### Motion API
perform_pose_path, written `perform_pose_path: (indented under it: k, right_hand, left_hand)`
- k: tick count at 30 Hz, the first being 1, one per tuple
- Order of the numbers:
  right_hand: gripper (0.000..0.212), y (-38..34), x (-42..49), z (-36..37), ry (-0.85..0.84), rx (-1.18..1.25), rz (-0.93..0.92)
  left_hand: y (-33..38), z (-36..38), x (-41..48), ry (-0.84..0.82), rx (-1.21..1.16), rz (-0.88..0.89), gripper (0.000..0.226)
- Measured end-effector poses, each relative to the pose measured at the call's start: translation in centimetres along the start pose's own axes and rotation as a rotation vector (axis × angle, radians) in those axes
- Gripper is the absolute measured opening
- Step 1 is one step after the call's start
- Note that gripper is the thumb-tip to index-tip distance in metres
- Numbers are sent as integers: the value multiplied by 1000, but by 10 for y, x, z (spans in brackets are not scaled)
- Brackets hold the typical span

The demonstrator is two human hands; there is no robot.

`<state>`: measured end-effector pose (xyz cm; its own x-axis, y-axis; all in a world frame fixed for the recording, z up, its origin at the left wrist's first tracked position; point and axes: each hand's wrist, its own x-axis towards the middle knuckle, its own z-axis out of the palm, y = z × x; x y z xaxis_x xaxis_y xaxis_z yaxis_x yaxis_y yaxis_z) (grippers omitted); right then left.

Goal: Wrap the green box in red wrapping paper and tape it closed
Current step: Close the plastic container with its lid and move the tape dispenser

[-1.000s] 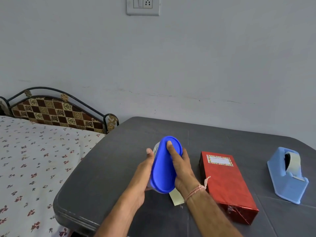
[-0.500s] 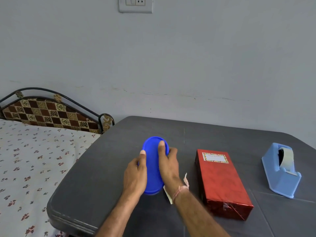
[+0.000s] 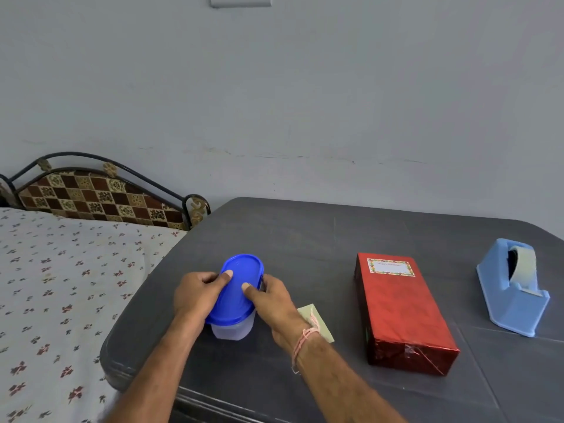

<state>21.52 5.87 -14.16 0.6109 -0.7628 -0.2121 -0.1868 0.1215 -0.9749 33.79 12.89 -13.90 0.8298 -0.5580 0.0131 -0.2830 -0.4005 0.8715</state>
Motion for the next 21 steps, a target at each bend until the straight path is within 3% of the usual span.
perform_pose_path:
  k: [3, 5, 9, 12, 14, 16, 18, 21]
  right_hand:
    - [44, -11, -17, -18, 16, -75, -45]
    - [68, -19, -26, -43, 116, -236, -175]
    - [63, -28, -42, -124, 373, -582, -361]
    - [68, -15, -67, -202, 650, -856, -140]
    - [70, -1, -89, -246, 605, -714, 82]
    - [54, 12, -103, -266, 422, -364, 153]
    - [31, 21, -106, -271, 299, -223, 112]
    - [20, 16, -87, -266, 319, -88, -15]
  left_hand:
    - [14, 5, -7, 171, 180, 178, 40]
    - [33, 15, -16, 188, 45, 348, 34]
    - [74, 69, -46, -145, -220, 316, 30]
    - [85, 122, -63, -466, -165, 202, 52]
    - [85, 149, -76, -637, -105, 177, 43]
    - [86, 161, -87, -788, -91, 166, 40]
    - [89, 166, -96, -865, -186, 140, 32]
    - [97, 163, -91, -789, -342, 145, 24]
